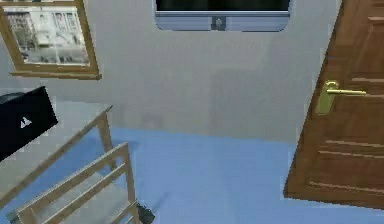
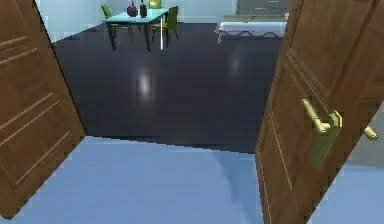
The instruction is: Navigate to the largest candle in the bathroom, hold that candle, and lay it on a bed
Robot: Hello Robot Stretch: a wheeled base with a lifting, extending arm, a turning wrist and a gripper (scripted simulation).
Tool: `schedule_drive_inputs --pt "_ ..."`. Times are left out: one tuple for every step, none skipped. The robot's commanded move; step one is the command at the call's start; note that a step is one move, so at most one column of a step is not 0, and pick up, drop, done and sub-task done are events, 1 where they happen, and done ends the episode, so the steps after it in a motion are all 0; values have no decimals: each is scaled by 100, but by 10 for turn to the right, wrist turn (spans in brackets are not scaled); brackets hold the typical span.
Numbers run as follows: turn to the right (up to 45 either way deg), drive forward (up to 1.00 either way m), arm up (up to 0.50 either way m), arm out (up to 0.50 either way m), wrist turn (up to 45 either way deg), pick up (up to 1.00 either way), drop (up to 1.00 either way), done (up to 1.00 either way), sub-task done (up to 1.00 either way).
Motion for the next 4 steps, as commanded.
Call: schedule_drive_inputs --pt "450 0 0 0 0 0 0 0 0" --pt "210 0 0 0 0 0 0 0 0" --pt "0 35 0 0 0 0 0 0 0" --pt "210 0 0 0 0 0 0 0 0"
